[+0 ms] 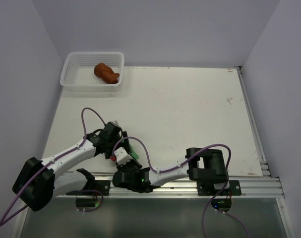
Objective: Roll the towels
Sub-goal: Place the rolled towel into the container
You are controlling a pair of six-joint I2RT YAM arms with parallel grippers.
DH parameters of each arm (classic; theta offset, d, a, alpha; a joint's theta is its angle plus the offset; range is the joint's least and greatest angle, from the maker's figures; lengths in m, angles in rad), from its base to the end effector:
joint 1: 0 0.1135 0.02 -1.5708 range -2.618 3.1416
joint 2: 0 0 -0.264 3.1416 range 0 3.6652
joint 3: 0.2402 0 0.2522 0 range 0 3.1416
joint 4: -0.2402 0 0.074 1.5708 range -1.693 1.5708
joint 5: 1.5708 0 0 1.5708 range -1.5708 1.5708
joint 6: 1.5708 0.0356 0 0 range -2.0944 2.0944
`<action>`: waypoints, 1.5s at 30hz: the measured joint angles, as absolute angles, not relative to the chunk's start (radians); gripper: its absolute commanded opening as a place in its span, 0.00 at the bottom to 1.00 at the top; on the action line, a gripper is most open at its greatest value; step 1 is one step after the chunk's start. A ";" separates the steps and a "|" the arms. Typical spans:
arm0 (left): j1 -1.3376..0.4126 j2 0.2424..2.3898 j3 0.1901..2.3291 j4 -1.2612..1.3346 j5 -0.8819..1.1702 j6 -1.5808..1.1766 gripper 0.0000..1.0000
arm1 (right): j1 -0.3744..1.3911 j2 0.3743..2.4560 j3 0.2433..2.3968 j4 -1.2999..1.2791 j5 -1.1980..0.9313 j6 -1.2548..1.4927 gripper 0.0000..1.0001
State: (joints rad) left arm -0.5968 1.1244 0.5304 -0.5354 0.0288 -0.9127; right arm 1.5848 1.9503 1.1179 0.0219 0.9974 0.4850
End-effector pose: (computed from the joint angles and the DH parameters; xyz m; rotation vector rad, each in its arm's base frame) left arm 0.1561 -0.1073 0.1652 -0.4320 2.7698 -0.4603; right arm 0.0244 0.3917 0.1503 -0.6511 1.8667 0.1265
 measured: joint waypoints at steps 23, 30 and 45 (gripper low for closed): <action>-0.603 1.181 0.521 -0.440 0.047 -0.815 0.36 | 1.591 1.884 0.998 0.171 0.985 0.477 0.61; -0.604 1.185 0.529 -0.442 0.049 -0.799 0.34 | 1.628 1.683 0.847 0.172 1.004 0.519 0.61; -0.602 1.298 0.665 -0.519 -0.037 -0.740 0.26 | 1.662 1.444 0.707 -0.031 1.065 0.715 0.61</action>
State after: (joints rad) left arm -0.6018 1.2984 0.6647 -0.5186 -0.0372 -0.7399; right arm 1.6623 1.4437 0.7071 -0.0307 1.0645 0.7151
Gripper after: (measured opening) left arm 0.442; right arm 0.607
